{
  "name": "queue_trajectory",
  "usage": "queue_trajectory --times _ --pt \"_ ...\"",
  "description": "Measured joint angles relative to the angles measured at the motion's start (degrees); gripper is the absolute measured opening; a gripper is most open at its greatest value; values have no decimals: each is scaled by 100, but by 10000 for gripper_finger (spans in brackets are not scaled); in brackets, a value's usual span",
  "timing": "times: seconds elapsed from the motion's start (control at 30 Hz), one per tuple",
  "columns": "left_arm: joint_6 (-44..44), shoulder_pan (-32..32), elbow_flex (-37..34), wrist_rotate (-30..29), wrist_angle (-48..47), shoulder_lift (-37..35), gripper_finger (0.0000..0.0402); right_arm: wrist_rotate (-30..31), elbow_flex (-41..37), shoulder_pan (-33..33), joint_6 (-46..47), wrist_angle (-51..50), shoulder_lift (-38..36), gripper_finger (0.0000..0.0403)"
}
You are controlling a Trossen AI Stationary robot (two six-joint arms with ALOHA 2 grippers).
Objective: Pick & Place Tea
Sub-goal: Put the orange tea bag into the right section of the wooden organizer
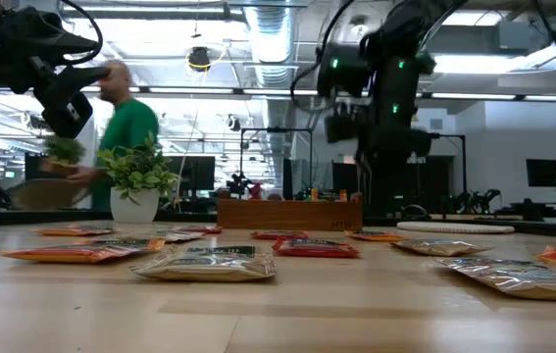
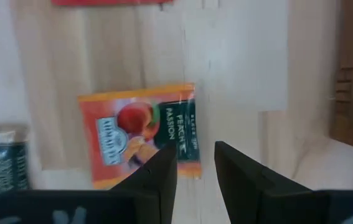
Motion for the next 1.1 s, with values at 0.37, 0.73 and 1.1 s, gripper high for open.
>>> queue_trajectory --times 0.37,0.73,1.1 --pt "-22 2 -2 10 38 0 129 -113 100 -8 166 -75 666 102" --pt "-22 1 -2 6 44 1 129 -113 436 8 60 -371 721 73" --pt "-20 1 0 4 43 1 129 -83 526 8 -18 -578 726 7"
